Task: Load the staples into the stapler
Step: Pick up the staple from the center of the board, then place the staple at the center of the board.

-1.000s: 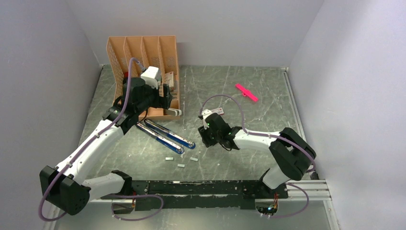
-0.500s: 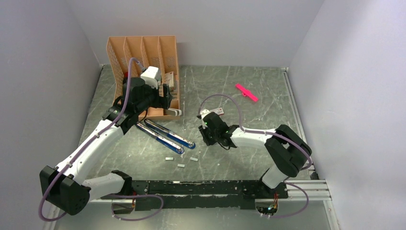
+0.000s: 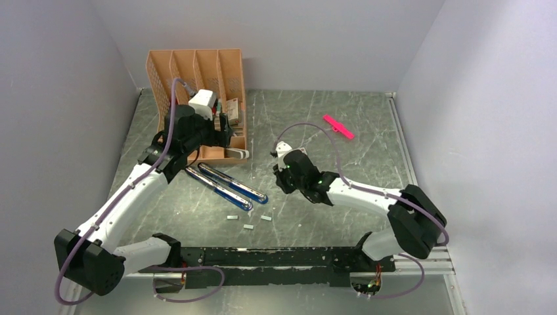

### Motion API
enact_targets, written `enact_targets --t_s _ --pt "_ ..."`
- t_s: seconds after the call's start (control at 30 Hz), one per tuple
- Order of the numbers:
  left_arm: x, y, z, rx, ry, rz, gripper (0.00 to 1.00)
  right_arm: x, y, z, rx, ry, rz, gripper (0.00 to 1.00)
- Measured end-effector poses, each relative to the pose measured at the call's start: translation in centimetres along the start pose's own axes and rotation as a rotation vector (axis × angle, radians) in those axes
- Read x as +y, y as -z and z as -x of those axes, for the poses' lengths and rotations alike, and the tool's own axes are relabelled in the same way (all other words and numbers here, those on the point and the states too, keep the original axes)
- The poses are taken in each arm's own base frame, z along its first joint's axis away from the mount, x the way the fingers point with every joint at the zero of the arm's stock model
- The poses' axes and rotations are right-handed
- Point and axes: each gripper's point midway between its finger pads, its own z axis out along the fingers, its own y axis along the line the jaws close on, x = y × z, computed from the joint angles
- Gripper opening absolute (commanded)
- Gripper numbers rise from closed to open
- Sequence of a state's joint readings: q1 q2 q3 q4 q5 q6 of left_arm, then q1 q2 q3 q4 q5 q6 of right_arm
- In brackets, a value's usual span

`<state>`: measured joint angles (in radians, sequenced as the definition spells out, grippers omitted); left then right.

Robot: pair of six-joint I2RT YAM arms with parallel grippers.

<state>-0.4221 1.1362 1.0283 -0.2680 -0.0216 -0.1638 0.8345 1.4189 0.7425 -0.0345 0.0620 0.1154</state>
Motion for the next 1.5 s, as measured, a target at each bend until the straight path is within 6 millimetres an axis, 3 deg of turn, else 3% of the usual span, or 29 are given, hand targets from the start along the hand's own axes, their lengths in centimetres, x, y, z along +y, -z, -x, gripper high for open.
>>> enact_targets --t_s 0.1,0.27,0.43,0.57,0.8,0.93,1.07,1.5 --pt "0.9 0.0 -0.1 0.006 0.014 0.021 0.89 2.0 0.3 1.8 -0.049 0.052 0.056 0.1" --pt "3.8 0.2 -0.1 0.013 0.071 0.088 0.89 9.7 -0.4 5.4 -0.137 0.191 0.248 0.1" --pt "6.2 1.1 0.5 -0.006 0.113 0.145 0.88 17.0 -2.6 5.7 -0.141 0.316 0.41 0.1" --pt "6.9 2.3 1.1 -0.053 0.119 0.163 0.88 20.3 -5.2 5.5 -0.125 0.38 0.481 0.11" --pt "9.8 4.2 -0.1 -0.098 0.169 0.24 0.88 21.9 -9.3 4.7 -0.089 0.418 0.511 0.12" --pt "10.2 4.2 -0.1 -0.103 0.18 0.242 0.88 22.3 -10.8 3.2 -0.037 0.442 0.512 0.13" --pt "9.9 4.1 0.1 -0.111 0.183 0.219 0.87 22.5 -11.7 2.2 0.014 0.455 0.501 0.16" --pt "9.5 4.0 0.1 -0.114 0.185 0.184 0.87 22.1 -13.0 2.7 0.072 0.407 0.404 0.34"
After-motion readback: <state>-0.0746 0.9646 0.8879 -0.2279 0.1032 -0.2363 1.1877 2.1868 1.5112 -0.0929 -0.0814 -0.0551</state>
